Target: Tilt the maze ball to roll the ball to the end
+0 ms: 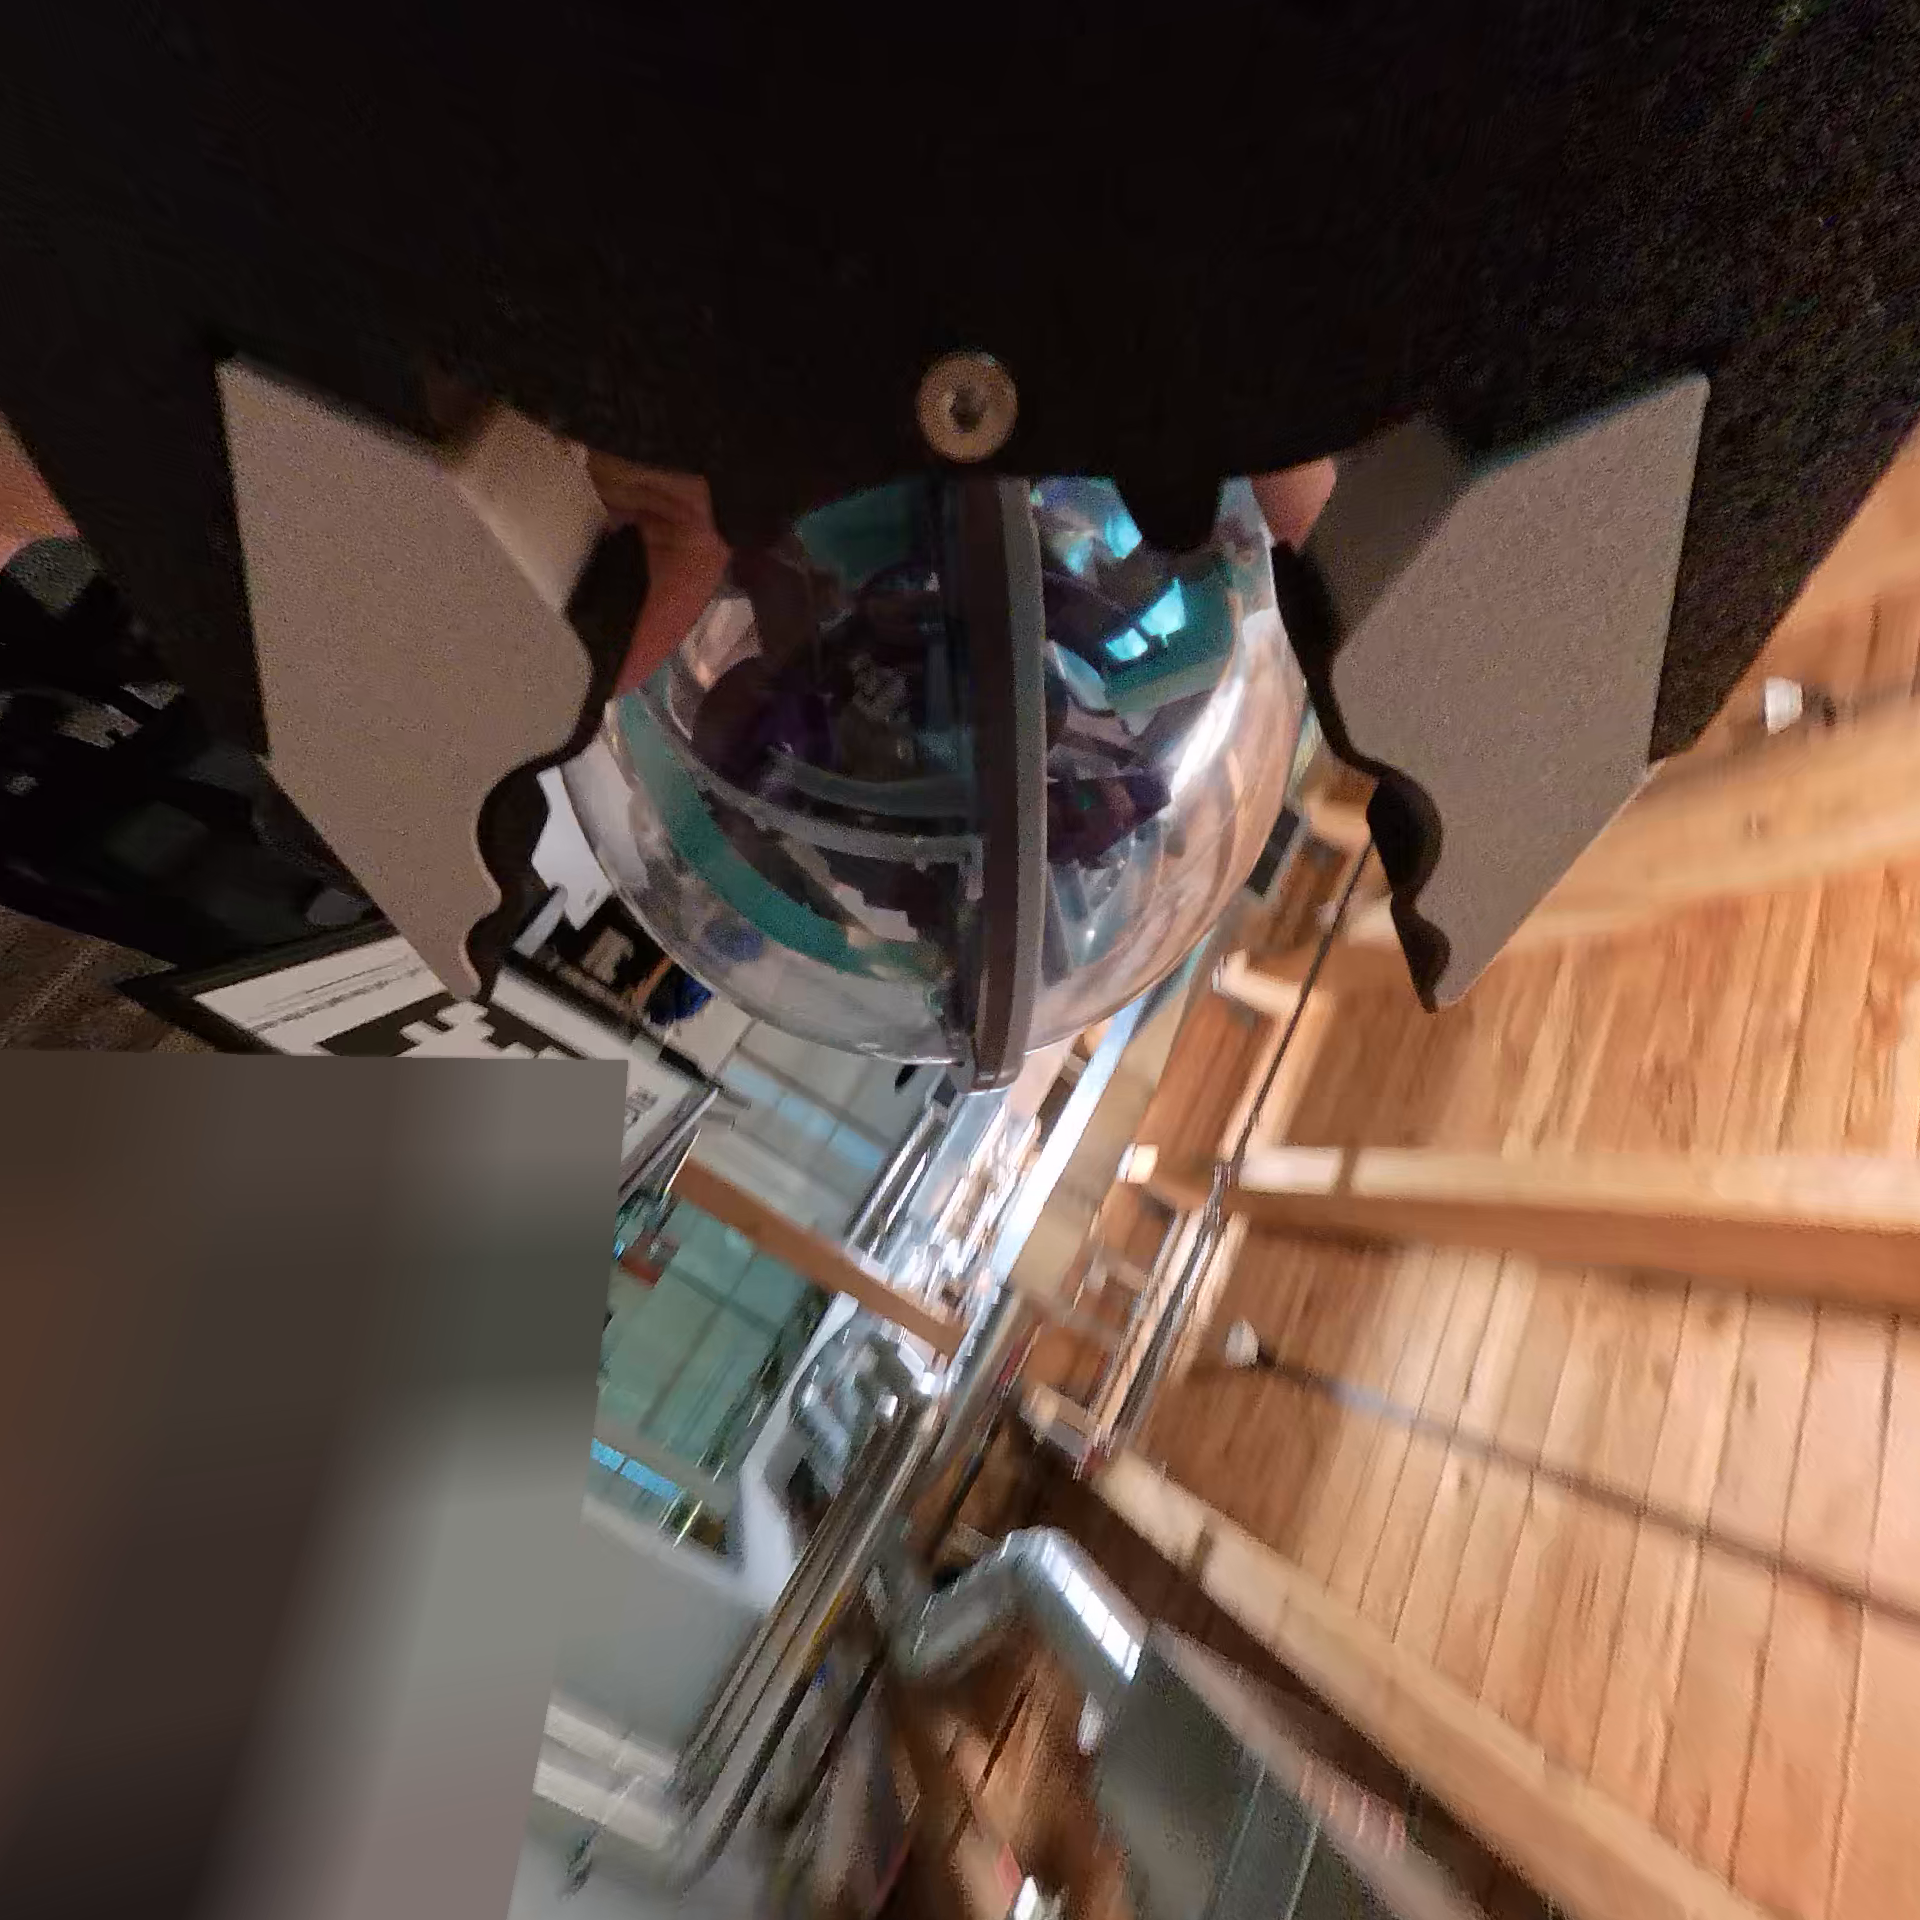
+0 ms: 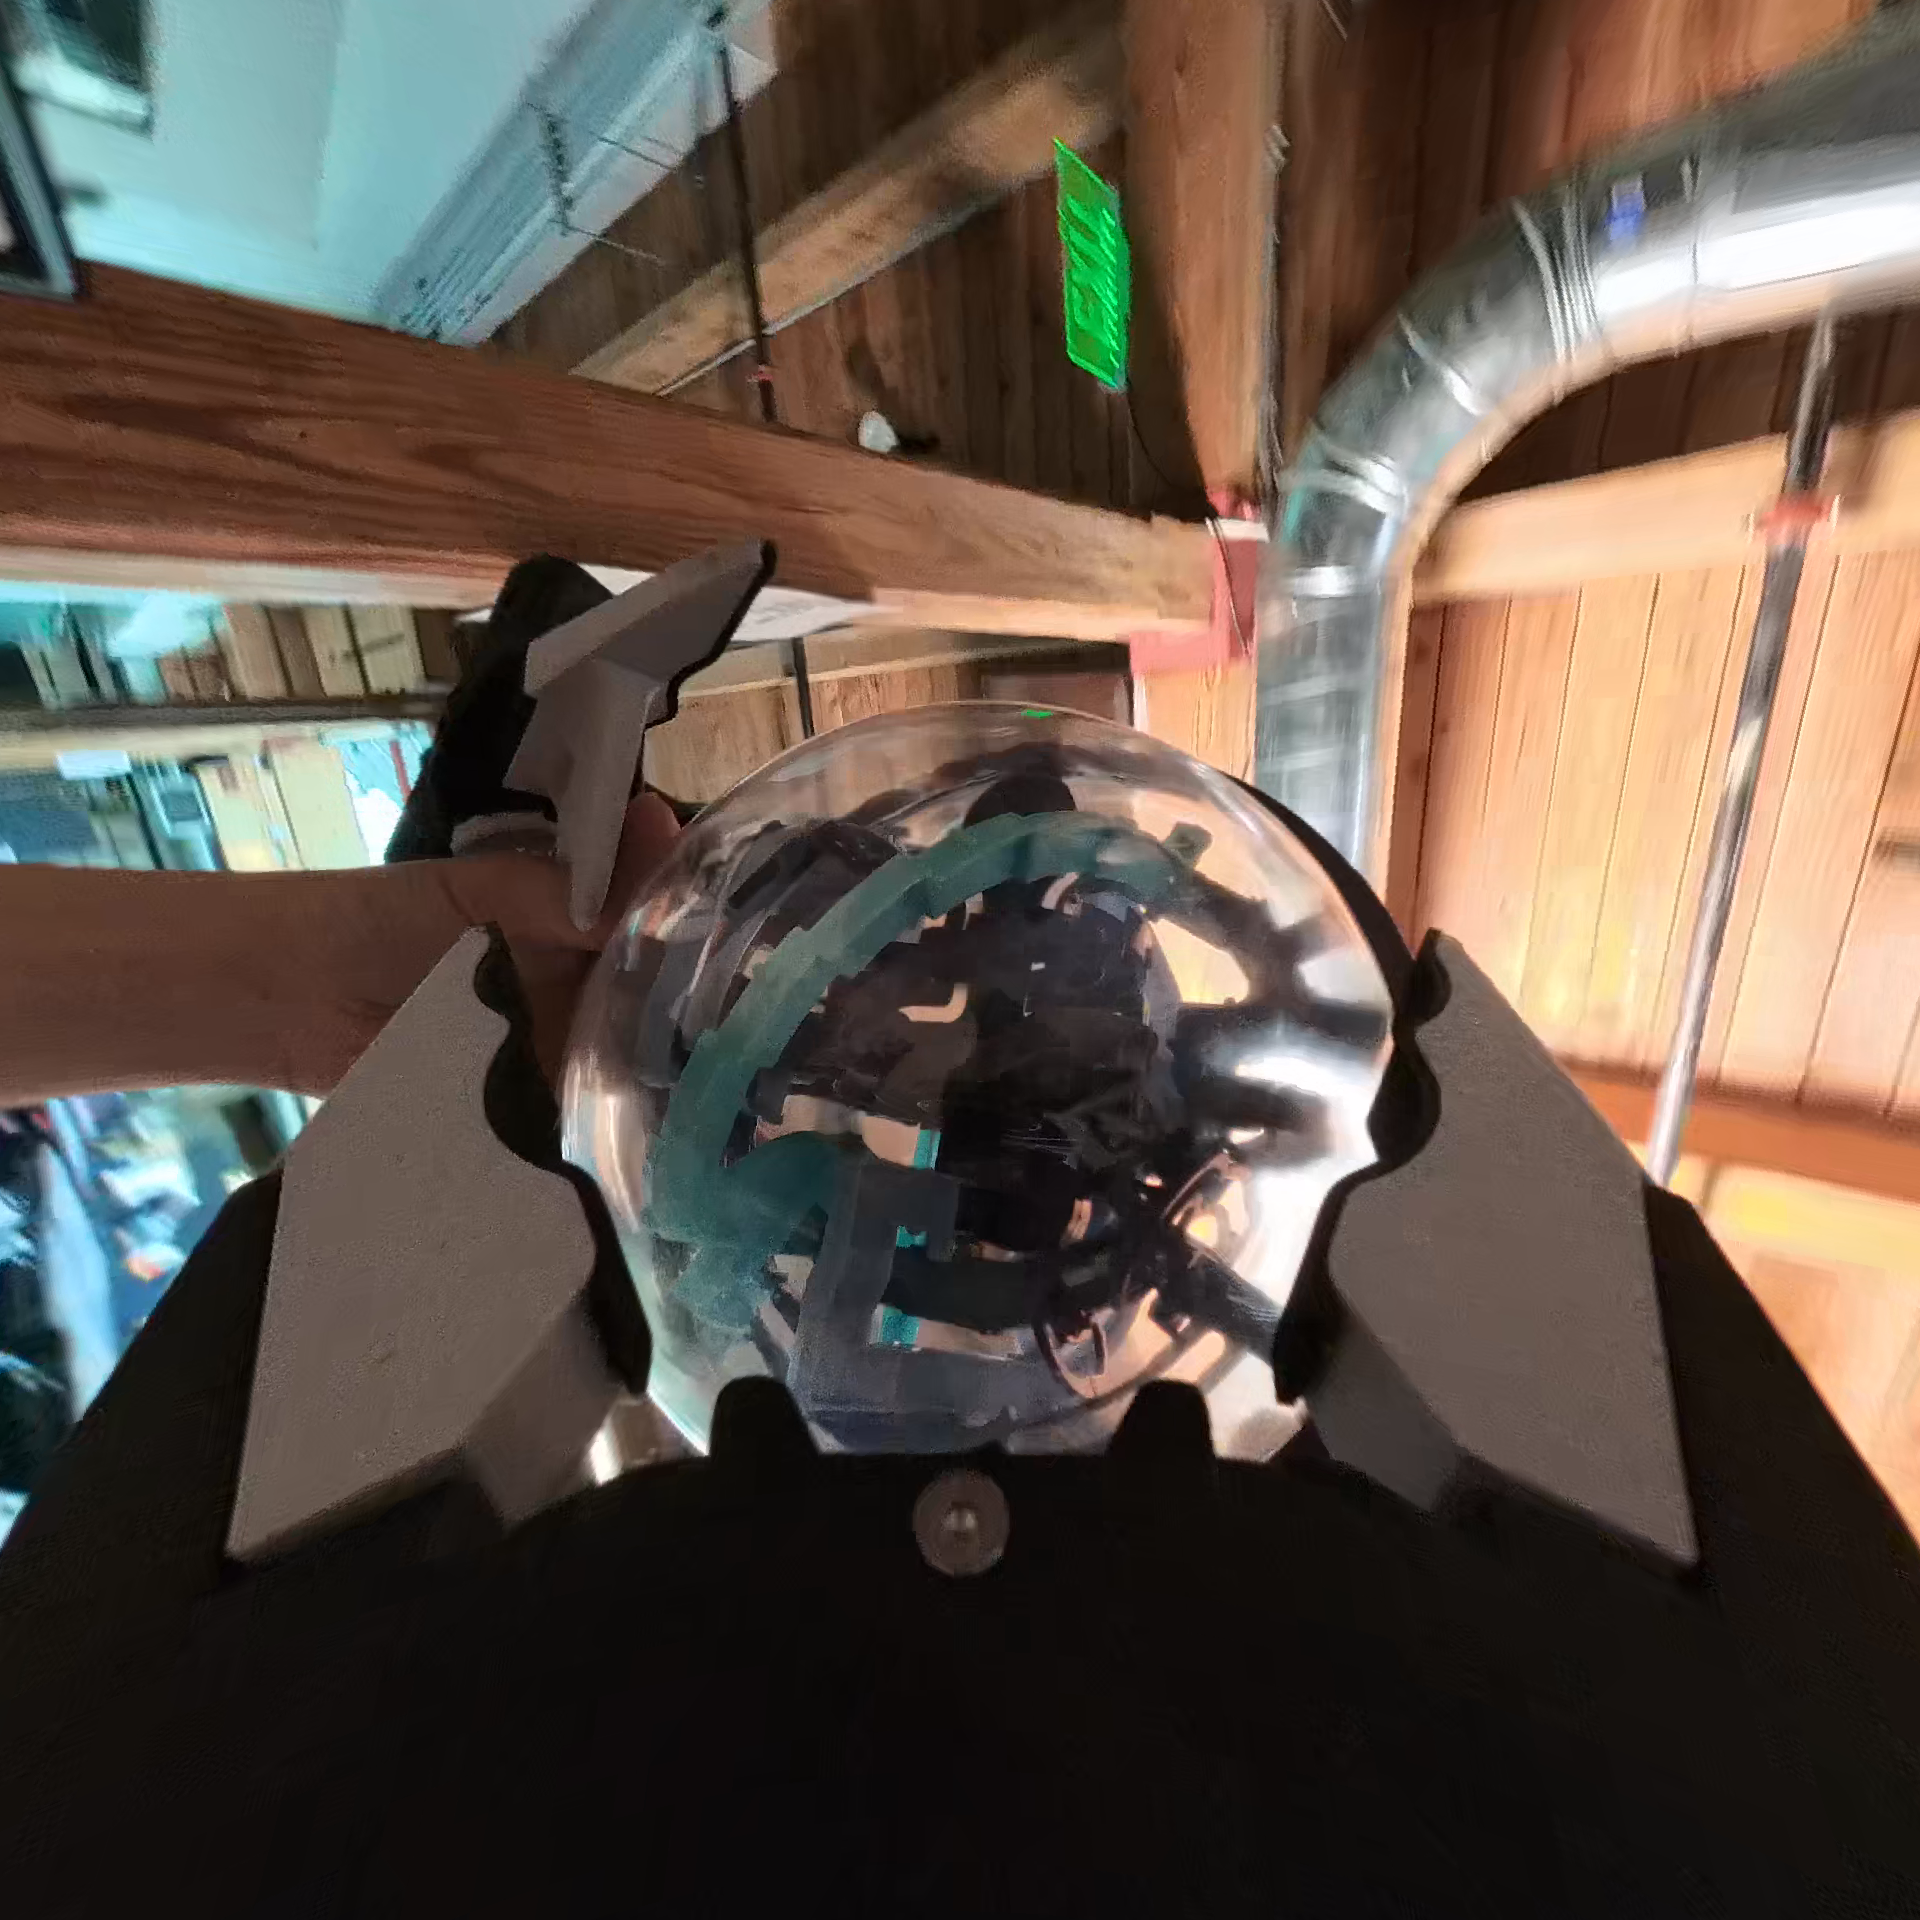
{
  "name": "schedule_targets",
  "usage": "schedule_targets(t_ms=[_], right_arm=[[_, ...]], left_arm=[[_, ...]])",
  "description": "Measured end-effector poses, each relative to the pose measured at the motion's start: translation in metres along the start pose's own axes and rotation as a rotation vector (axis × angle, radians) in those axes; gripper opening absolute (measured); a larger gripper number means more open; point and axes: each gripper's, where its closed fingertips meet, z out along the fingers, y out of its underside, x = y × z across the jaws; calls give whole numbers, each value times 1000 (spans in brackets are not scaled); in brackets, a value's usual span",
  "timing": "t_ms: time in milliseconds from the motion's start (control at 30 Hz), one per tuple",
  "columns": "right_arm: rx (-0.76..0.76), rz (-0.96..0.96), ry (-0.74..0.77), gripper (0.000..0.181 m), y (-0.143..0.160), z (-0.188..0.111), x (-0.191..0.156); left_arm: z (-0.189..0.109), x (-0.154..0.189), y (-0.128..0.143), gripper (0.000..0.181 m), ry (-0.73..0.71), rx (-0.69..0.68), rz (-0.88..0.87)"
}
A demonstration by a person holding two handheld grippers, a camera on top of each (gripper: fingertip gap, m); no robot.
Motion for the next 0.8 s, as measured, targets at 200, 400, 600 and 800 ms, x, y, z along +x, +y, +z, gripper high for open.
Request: schedule_targets(t_ms=[200,400,600,800], right_arm=[[-43,-49,-76,157,0,25,14],[-37,-109,-122,157,-11,34,11],[-78,-151,-161,157,-4,39,9],[-113,-174,-213,157,3,43,3]], left_arm=[[1,-18,-17,157,-69,104,-20],[-2,-16,-32,157,-75,161,-20],[-7,-24,-32,156,-89,208,-73],[-19,-32,-31,156,-118,277,-123]])
